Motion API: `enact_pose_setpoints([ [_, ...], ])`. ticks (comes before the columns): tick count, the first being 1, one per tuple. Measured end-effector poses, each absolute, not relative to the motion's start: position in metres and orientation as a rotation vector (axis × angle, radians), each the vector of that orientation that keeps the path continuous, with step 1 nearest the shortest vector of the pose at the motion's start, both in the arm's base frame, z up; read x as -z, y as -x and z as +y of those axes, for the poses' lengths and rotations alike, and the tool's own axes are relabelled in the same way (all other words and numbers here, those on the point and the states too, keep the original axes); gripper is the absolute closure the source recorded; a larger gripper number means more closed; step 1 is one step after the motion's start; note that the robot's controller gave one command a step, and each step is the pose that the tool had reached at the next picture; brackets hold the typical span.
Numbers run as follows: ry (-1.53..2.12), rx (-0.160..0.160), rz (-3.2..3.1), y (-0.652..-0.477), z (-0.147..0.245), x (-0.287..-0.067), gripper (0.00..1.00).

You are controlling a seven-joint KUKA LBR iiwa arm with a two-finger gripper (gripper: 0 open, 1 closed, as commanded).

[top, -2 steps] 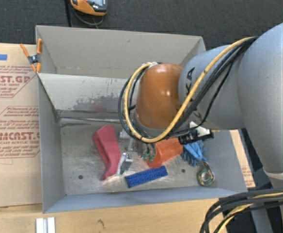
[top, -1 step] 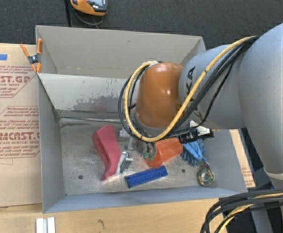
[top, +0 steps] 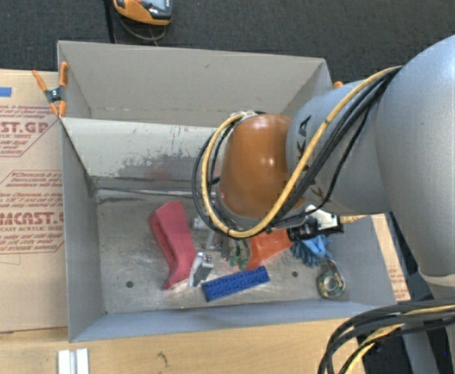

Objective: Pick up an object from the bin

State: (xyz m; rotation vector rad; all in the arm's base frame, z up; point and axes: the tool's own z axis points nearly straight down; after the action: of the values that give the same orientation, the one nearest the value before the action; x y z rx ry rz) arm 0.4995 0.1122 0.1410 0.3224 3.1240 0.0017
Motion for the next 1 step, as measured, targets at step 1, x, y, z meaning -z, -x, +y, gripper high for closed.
enact_pose_setpoints([
  [1,-0.343,0.0,3.125,-0.4991,0.1061,-0.1347,0.0],
])
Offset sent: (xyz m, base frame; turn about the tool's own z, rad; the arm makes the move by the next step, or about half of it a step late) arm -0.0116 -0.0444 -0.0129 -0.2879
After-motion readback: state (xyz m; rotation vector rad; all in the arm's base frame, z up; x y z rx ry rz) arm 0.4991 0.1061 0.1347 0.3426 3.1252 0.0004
